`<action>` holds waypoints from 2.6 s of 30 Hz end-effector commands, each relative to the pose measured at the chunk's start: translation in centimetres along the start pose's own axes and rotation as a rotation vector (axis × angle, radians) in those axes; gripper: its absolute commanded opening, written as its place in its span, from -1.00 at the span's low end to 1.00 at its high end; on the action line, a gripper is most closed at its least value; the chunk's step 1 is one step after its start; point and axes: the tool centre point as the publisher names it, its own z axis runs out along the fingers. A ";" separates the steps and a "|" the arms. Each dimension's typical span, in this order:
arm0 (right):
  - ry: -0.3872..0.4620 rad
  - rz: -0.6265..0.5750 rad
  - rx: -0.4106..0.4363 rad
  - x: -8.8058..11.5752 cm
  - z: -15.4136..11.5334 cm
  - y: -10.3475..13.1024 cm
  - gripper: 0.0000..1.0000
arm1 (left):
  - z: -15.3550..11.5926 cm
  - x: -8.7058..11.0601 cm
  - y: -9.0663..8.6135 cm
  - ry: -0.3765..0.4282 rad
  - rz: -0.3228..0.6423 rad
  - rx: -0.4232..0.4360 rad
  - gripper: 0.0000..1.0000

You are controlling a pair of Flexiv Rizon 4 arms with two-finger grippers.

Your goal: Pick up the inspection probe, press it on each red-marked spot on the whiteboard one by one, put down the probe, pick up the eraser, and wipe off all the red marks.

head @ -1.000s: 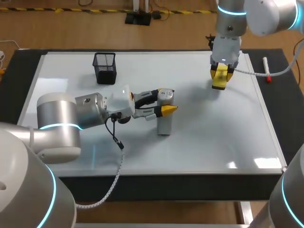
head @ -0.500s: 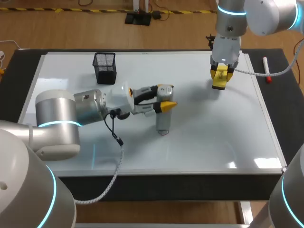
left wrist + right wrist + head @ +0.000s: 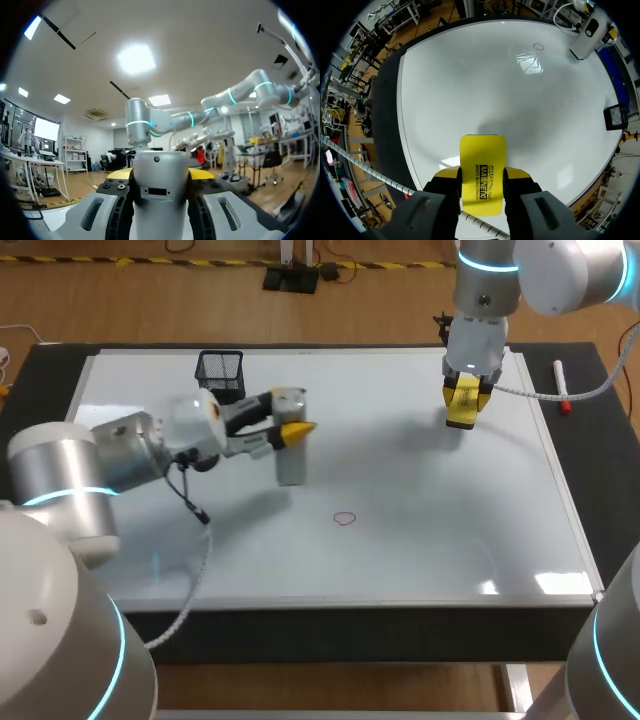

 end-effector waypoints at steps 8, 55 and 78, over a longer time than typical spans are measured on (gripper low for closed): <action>0.003 -0.002 0.000 0.1 -0.1 -0.1 -1.00 | -8.2 -3.2 -3.6 -0.069 0.039 -0.021 -1.00; 0.021 -0.131 0.057 -5.8 -0.4 8.1 -1.00 | -18.1 -6.5 -5.7 -0.173 0.069 -0.017 -1.00; 0.055 -0.212 0.067 -16.0 2.5 22.7 -1.00 | -18.1 -6.5 -5.7 -0.173 0.069 -0.017 -1.00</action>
